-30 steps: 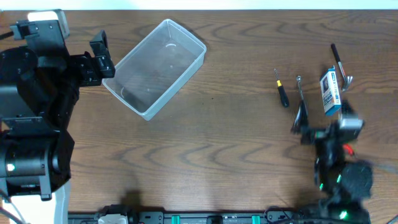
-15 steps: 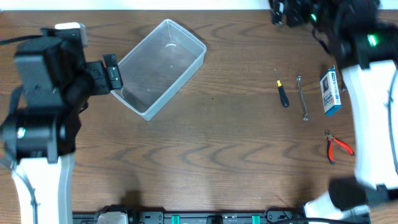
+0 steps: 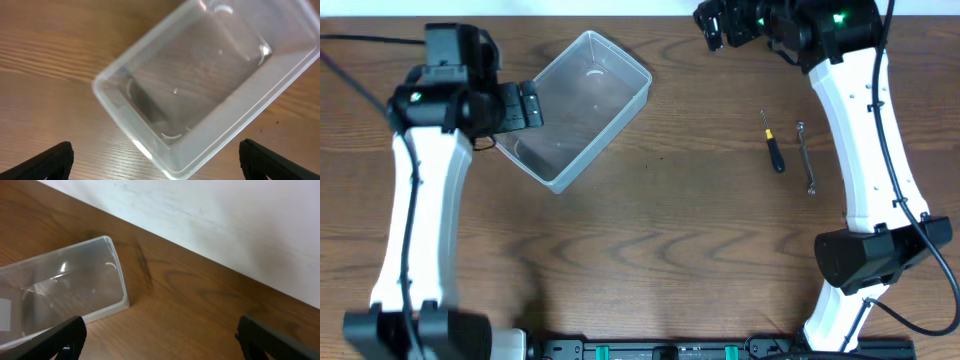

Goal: Pack container
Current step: 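Reach both grippers to the clear container's near and far rims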

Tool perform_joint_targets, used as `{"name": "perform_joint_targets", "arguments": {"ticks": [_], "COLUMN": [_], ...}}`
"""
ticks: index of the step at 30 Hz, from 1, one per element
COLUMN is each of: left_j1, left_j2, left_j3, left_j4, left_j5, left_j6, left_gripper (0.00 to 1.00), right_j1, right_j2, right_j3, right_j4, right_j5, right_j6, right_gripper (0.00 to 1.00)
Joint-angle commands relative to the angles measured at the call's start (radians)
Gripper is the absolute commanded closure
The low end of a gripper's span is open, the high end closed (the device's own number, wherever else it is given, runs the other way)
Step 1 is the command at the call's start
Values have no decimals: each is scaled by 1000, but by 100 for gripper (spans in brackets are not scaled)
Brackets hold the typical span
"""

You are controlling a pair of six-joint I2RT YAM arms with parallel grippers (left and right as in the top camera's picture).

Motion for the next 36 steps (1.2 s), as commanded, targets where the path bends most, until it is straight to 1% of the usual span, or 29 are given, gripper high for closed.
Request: {"name": "perform_joint_targets", "arguments": {"ticks": [1, 4, 5, 9, 10, 11, 14, 15, 17, 18, 19, 21, 22, 23, 27, 28, 31, 33, 36], "left_j1": [4, 5, 4, 4, 5, 5, 9, 9, 10, 10, 10, 10, 10, 10, 10, 11, 13, 16, 29], "left_j2": [62, 105, 115, 127, 127, 127, 127, 127, 127, 127, 127, 127, 127, 127, 128, 128, 128, 130, 142], "left_j3": [4, 3, 3, 3, 3, 3, 3, 3, 3, 3, 3, 3, 3, 3, 3, 2, -13, -25, -34], "left_j4": [-4, -4, -4, -22, -35, -47, -93, -106, -137, -153, -165, -180, -183, -183, -176, -174, -159, -144, -133], "left_j5": [48, 48, 48, 48, 47, 47, 48, 48, 48, 47, 47, 47, 48, 47, 47, 48, 47, 47, 47], "left_j6": [-30, -67, -81, -160, -194, -219, -306, -322, -339, -339, -338, -338, -338, -338, -339, -341, -361, -372, -380], "left_gripper": [2, 2, 2, 2, 5, 8, 11, 11, 11, 12, 14, 20, 30, 34, 34, 34, 39, 42, 42], "right_j1": [14, 41, 55, 103, 115, 121, 130, 132, 132, 132, 133, 132, 133, 135, 154, 162, 183, 196, 213], "right_j2": [8, 37, 48, 103, 123, 135, 185, 202, 228, 241, 253, 275, 286, 296, 322, 330, 339, 344, 350], "right_j3": [24, 24, 24, 24, 24, 24, 24, 24, 24, 24, 24, 24, 24, 24, 24, 24, 24, 24, 24], "right_j4": [-6, -8, -8, -8, -8, -8, -7, -4, 3, 6, 9, 16, 16, 16, 20, 27, 43, 49, 49], "right_j5": [-33, -32, -25, 20, 24, 25, 27, 27, 27, 27, 28, 27, 27, 27, 27, 27, 27, 27, 27], "right_j6": [24, 10, 3, -17, -26, -30, -33, -33, -37, -49, -53, -52, -52, -52, -58, -61, -75, -76, -79], "right_gripper": [1, 1, 2, 21, 25, 26, 31, 30, 12, 11, 12, 21, 25, 27, 19, 19, 21, 20, 18]}}
